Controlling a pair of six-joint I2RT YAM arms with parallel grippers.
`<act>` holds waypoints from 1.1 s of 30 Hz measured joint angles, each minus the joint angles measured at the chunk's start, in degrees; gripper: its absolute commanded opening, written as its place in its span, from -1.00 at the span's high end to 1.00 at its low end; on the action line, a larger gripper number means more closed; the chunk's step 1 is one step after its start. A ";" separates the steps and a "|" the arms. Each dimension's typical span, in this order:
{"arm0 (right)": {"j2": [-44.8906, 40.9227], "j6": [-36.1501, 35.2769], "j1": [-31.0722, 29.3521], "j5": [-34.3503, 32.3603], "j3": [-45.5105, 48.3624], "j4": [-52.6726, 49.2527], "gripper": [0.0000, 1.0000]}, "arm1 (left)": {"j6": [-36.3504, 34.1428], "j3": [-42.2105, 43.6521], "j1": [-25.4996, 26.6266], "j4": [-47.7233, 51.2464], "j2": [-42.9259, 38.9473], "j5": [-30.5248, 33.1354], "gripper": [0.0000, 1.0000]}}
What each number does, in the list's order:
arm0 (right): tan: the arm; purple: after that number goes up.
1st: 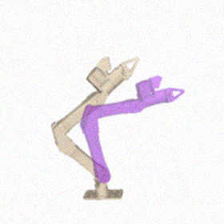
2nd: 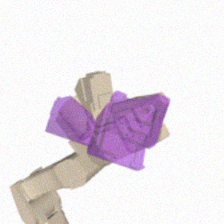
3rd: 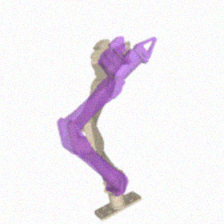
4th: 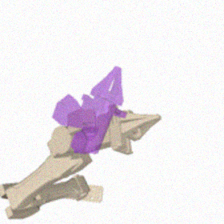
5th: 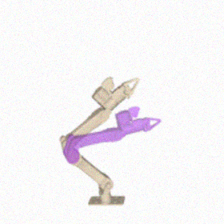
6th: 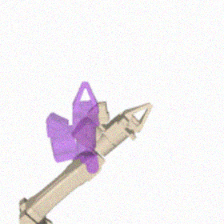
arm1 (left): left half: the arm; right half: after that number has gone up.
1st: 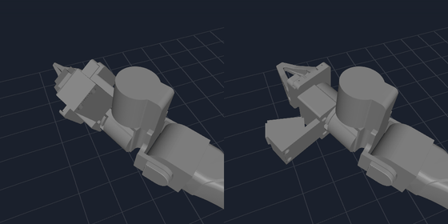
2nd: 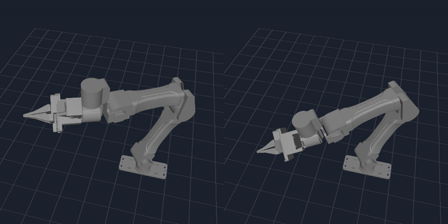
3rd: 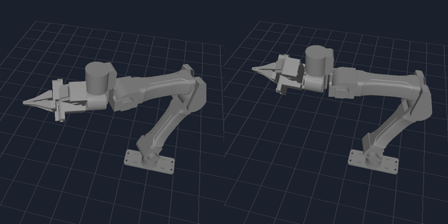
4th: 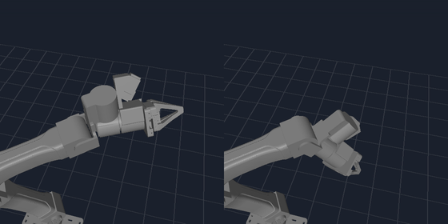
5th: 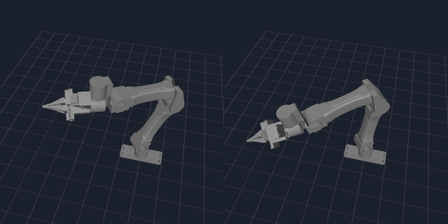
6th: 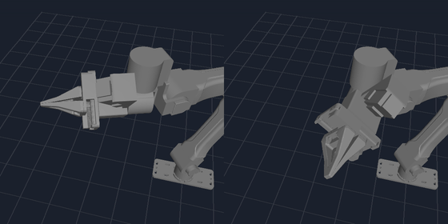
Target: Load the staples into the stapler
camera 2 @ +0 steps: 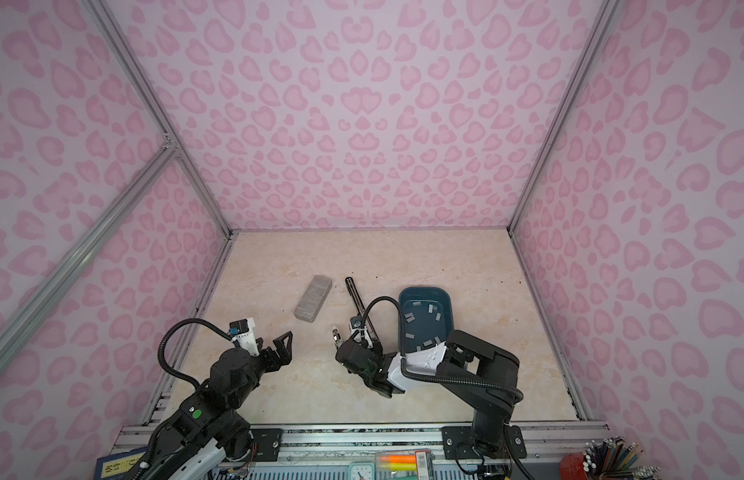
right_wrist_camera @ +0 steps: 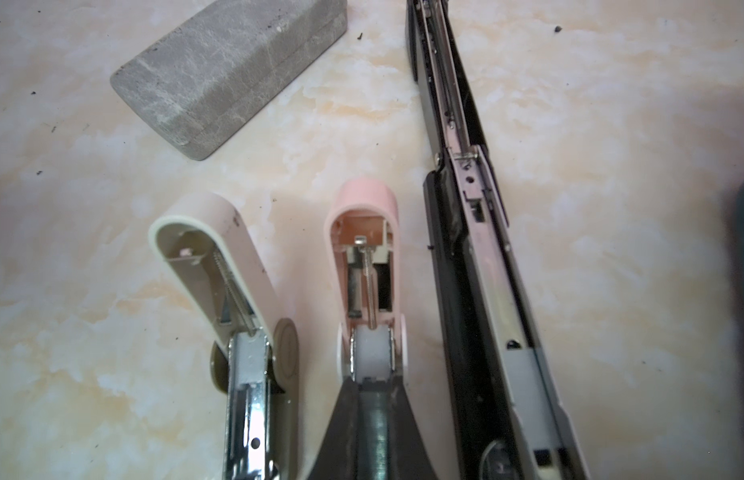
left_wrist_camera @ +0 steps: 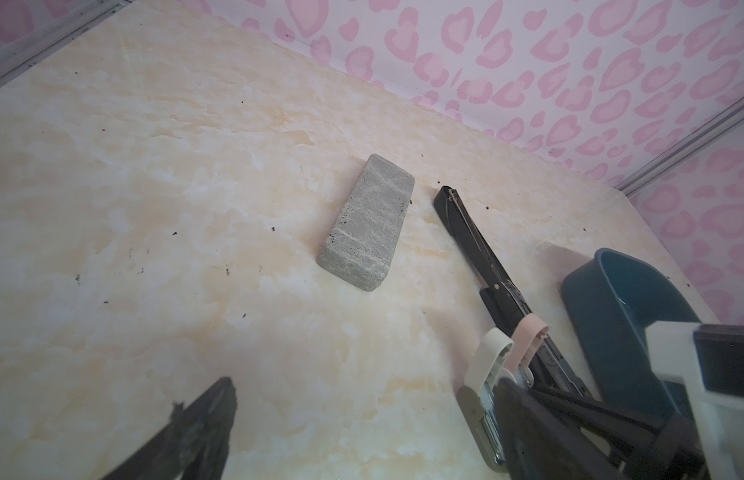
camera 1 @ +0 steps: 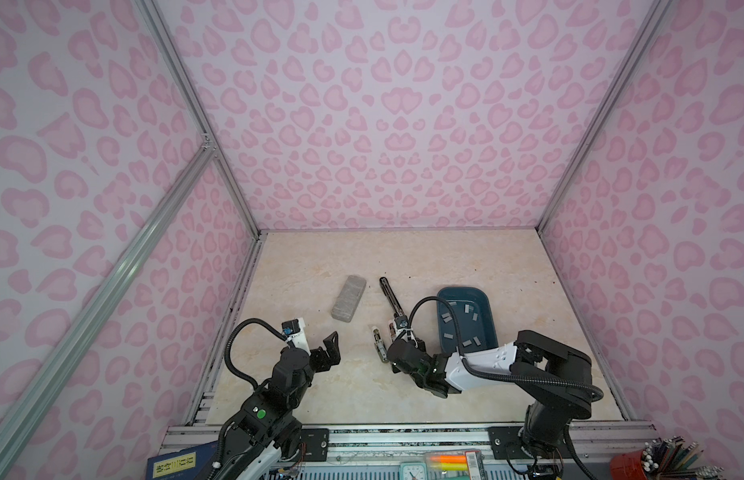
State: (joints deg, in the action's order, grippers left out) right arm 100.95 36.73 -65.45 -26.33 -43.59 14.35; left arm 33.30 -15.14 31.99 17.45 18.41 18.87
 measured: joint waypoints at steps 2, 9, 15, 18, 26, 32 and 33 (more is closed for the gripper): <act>-0.11 0.15 -0.09 -0.11 0.28 0.33 0.87 | 0.00 0.00 0.00 0.00 0.00 0.00 -0.95; -0.61 0.63 -0.55 -0.20 1.01 0.70 0.61 | 0.00 0.00 0.00 0.00 0.00 0.00 -0.95; -2.23 0.96 -0.66 0.24 1.62 0.39 0.13 | 0.00 0.00 0.00 0.00 0.00 0.00 -0.95; -3.56 0.22 -0.66 0.22 1.66 0.44 0.10 | 0.00 0.00 0.00 0.00 0.00 0.00 -0.95; -4.46 -0.98 0.42 -0.37 0.63 0.52 0.23 | 0.00 0.00 0.00 0.00 0.00 0.00 -0.95; -3.41 -0.24 2.56 0.66 1.46 0.74 0.31 | 0.00 0.00 0.00 0.00 0.00 0.00 -0.95; -3.21 -0.02 2.54 1.22 1.73 0.76 0.31 | 0.00 0.00 0.00 0.00 0.00 0.00 -0.95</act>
State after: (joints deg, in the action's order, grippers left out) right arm 97.73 36.71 -62.92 -25.10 -41.87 15.11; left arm 33.30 -15.14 31.99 17.45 18.41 18.87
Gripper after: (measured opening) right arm 0.352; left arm 0.977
